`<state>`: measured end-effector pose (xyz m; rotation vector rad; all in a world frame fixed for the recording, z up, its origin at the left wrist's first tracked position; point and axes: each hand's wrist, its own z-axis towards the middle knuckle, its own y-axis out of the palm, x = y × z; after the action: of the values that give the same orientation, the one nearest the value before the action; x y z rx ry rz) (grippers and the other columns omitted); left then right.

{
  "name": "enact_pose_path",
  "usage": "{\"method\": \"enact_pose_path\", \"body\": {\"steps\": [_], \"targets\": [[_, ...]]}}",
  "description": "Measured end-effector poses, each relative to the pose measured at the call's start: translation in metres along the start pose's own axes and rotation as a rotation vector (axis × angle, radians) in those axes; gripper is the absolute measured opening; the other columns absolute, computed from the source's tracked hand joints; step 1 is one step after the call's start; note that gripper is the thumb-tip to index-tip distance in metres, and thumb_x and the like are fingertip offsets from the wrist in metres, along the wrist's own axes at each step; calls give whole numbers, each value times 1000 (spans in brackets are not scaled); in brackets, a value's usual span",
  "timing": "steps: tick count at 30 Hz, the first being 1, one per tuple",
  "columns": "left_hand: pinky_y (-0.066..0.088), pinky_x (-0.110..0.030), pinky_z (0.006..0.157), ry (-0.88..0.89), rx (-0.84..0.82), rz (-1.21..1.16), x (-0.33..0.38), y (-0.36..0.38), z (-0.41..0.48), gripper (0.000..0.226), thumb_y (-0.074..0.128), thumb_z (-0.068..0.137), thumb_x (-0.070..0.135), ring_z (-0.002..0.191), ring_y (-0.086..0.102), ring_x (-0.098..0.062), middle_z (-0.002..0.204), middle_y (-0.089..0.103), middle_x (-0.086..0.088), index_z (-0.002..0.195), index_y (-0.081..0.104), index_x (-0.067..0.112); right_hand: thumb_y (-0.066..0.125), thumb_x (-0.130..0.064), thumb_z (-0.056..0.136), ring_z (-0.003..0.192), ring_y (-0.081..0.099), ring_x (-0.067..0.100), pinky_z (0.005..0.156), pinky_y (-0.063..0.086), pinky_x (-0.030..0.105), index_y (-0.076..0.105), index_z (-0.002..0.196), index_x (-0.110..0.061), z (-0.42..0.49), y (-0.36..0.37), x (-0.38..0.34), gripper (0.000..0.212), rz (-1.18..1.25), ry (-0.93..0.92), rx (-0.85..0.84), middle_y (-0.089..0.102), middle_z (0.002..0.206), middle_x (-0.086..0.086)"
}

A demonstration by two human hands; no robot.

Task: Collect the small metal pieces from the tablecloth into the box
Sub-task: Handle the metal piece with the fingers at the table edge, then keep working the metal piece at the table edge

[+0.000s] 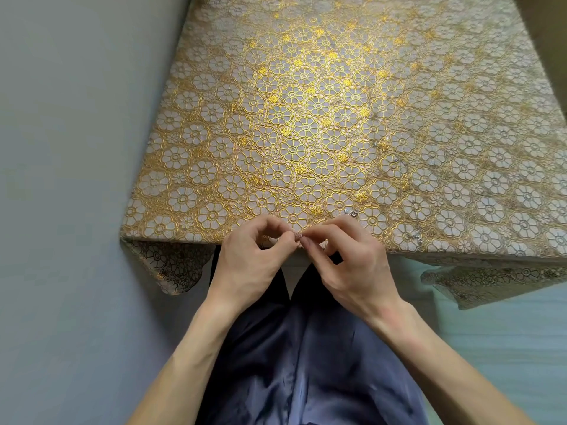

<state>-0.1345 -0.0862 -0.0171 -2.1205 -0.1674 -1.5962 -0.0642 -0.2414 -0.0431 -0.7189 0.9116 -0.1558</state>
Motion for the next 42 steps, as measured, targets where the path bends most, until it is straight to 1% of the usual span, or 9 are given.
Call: {"method": "enact_pose_path", "body": {"steps": [5, 13, 19, 21, 25, 28, 35, 38, 42], "targets": [[58, -38, 80, 0, 15, 12, -1, 0, 0, 30, 61, 71, 53, 78, 71, -12, 84, 76, 7, 79, 70, 25, 73, -21, 91, 64, 59, 7, 64, 51, 27, 73, 94, -18, 1, -1, -2, 5, 14, 39, -18, 63, 93, -6], [57, -45, 87, -20, 30, 58, 0, 0, 0, 26, 60, 70, 53, 84, 72, -13, 86, 76, 9, 83, 68, 33, 74, -14, 89, 69, 54, 0, 67, 39, 7, 73, 90, -15, 2, -7, -5, 2, 110, 120, 10, 60, 90, -11], [56, -43, 86, -30, 30, 93, 3, 0, -1, 26, 60, 71, 53, 83, 71, -10, 84, 75, 11, 81, 69, 31, 65, -25, 93, 74, 60, 14, 63, 48, 26, 66, 89, -27, 5, -7, -7, 4, 245, 269, -11, 61, 87, -14], [57, -41, 84, -26, 33, 109, 4, 0, -1, 29, 59, 71, 53, 80, 70, -11, 82, 75, 10, 78, 70, 27, 63, -27, 93, 72, 61, 12, 64, 48, 24, 64, 90, -29, 5, -6, -8, 4, 358, 373, -51, 62, 82, -15], [56, -42, 79, -32, 40, 136, 7, 3, 0, 29, 60, 72, 50, 77, 68, -15, 77, 73, 7, 76, 70, 23, 58, -24, 89, 52, 49, 3, 57, 42, 14, 61, 91, -13, 9, -6, -11, 11, 743, 561, -141, 56, 65, -3], [54, -37, 77, -46, 50, 166, 10, 4, 1, 20, 63, 74, 43, 72, 65, -10, 75, 71, 9, 74, 69, 24, 58, -25, 84, 50, 41, 15, 48, 37, 18, 59, 90, -12, 12, -4, -11, 15, 952, 747, -177, 52, 60, 4], [51, -27, 69, -68, 59, 164, 14, 4, 4, 9, 70, 77, 38, 64, 62, -3, 70, 69, 14, 75, 69, 30, 64, -15, 79, 49, 42, 10, 45, 28, 19, 56, 96, -8, 21, -11, -16, 20, 1287, 997, -128, 53, 70, -1], [45, -17, 64, -55, 60, 208, 16, 6, 4, 14, 74, 83, 27, 61, 60, 1, 67, 68, 17, 70, 68, 26, 62, -15, 84, 50, 41, 9, 48, 30, 20, 56, 90, -12, 22, -16, -14, 9, 1435, 1056, -212, 51, 78, 1], [45, -18, 65, -54, 60, 240, 17, 5, 5, 13, 73, 84, 25, 61, 60, 0, 68, 68, 14, 72, 68, 25, 75, -21, 69, 48, 37, 8, 46, 31, 21, 65, 82, -15, 21, -16, -7, 17, 1633, 1114, -314, 50, 80, 0]]}}
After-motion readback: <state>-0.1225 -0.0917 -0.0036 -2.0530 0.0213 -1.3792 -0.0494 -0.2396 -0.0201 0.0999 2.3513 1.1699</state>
